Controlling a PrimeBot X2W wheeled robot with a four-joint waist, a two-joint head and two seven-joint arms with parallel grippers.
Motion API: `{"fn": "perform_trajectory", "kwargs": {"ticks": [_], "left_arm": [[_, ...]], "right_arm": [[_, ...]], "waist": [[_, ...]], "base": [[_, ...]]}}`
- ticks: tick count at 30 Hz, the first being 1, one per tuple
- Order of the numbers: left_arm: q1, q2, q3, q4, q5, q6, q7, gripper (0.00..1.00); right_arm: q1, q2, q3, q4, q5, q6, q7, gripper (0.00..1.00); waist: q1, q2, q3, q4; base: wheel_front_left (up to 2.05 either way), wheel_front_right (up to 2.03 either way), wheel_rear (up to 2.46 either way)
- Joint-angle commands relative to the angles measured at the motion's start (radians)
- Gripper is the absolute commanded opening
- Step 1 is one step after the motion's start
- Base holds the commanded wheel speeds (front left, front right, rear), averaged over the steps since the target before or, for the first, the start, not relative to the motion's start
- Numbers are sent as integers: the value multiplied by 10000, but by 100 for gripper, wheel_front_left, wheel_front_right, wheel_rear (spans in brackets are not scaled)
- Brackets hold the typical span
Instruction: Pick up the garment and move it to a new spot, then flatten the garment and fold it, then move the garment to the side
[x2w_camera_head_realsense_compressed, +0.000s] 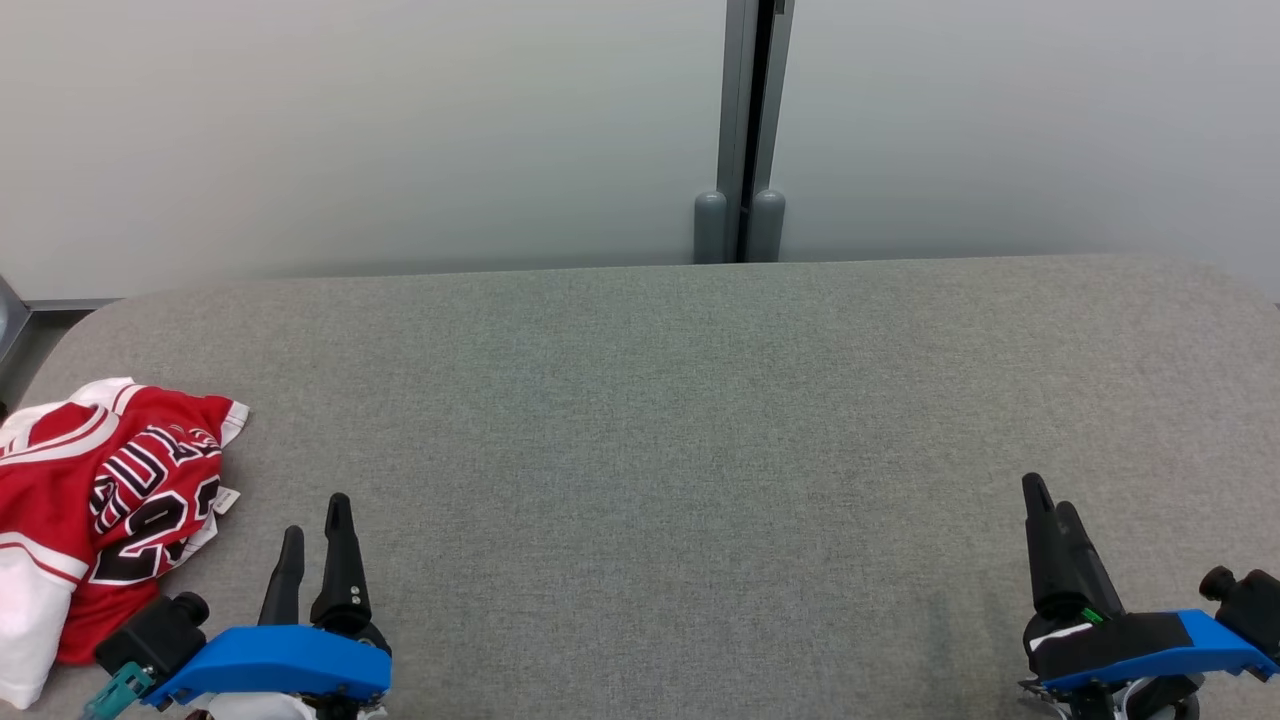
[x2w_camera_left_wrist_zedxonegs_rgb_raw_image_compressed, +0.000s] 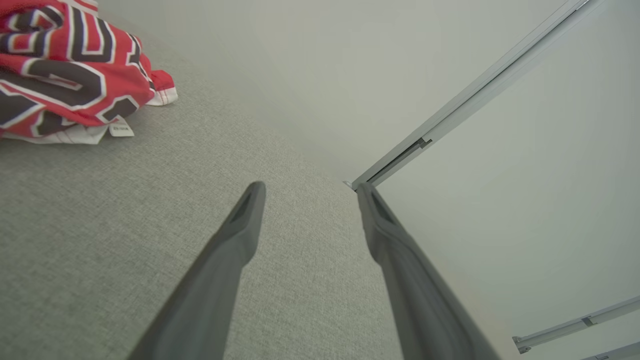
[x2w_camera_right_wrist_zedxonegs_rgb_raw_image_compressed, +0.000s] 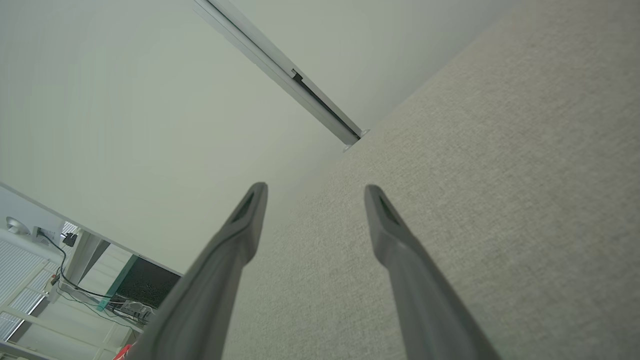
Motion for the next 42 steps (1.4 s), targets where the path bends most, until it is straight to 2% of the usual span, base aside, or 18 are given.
{"fn": "perform_trajectory", "kwargs": {"ticks": [1,22,30,42], "left_arm": [[-57,97,-61,-140,254,44,-92,100],[-36,191,-497,35,2866,172,-696,100],[-25,203,-692,195,3612,107,-895,100],[-23,227,-844,460,4670,254,-1172,100]], "right_arm": [[-60,-67,20,-121,-223,16,-90,100],[-79,-79,122,243,-2482,21,-697,100],[-126,-83,160,351,-3201,22,-891,100],[-150,-89,228,475,-4281,24,-1179,100]], "waist": [[0,0,-1,1],[0,0,-25,105],[0,0,-34,151],[0,0,-39,133]], "base": [[0,0,0],[0,0,0],[0,0,0],[0,0,0]]}}
